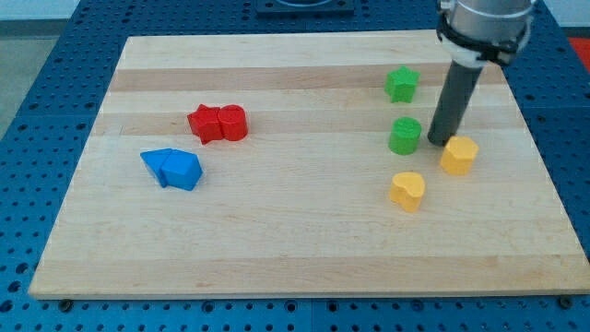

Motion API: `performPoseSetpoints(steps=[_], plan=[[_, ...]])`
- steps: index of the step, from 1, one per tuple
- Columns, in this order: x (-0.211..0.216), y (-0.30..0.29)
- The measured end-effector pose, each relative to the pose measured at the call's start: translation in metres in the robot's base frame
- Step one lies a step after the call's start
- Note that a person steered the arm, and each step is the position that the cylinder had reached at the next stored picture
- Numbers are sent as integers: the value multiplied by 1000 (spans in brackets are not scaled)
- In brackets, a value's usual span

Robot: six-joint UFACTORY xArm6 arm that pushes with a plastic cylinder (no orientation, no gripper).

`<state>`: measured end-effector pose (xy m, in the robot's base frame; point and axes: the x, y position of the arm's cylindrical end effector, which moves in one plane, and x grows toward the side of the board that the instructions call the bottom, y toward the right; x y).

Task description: Slide the yellow hexagon to the right side of the yellow heart

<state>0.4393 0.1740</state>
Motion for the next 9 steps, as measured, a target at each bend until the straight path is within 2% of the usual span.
performPoseSetpoints(steps=[1,2,3,4,5,8,9], plan=[[30,-14],[23,-12],[-11,35],[-25,87],[-5,88],[33,-3],[24,5]])
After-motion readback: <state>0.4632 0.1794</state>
